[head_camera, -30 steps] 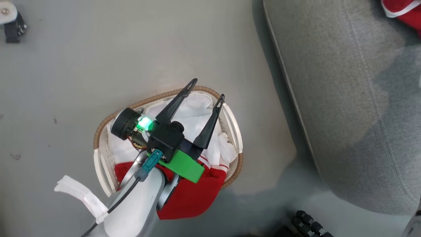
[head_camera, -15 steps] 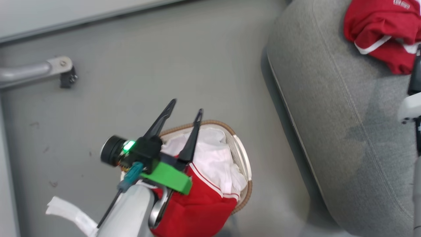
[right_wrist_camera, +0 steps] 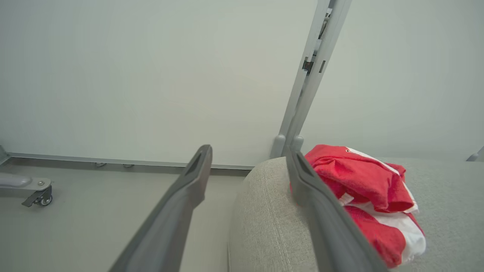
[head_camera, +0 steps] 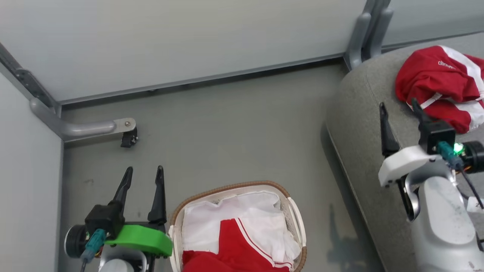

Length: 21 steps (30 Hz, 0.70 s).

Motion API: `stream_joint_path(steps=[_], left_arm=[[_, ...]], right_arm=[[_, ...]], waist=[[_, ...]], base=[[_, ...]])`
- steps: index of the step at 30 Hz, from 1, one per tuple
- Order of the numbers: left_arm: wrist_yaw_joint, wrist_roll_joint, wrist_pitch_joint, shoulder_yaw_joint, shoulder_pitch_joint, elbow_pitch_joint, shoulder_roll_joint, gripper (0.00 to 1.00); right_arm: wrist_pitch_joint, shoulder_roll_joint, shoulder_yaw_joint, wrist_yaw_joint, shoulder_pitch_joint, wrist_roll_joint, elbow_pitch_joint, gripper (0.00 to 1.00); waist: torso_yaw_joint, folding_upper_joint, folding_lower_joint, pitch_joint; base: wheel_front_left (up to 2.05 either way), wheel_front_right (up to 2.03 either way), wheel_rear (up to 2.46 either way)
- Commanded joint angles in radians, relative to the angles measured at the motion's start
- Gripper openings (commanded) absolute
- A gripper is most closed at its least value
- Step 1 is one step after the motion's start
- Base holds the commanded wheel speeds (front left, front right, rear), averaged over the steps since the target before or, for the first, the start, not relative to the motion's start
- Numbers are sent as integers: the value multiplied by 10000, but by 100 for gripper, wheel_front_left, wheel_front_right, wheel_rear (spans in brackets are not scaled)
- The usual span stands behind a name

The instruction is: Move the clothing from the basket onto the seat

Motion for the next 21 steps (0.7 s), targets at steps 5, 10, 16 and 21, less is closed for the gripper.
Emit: stream_joint_path(steps=[5,10,16,21], left_arm=[[19,-49,9,720,850,-20,-36,100],[-74,-111,9,1052,1472,11,-51,100],[-74,-300,7,919,1906,16,-60,100],[-33,-338,9,703,1983,-46,-54,100]], right_arm=[[-21,-19,1394,-14,1218,1556,-166,100],[-21,-15,2011,-14,2214,2323,-502,100],[-21,-13,2238,-14,3039,2639,-825,100],[-21,-8,2268,-14,3540,2610,-1031,100]], waist=[[677,0,1,-988],[794,0,1,-1296],[750,0,1,-1546],[761,0,1,-1713]], base=[[0,0,0],[0,0,0],[0,0,0],[0,0,0]])
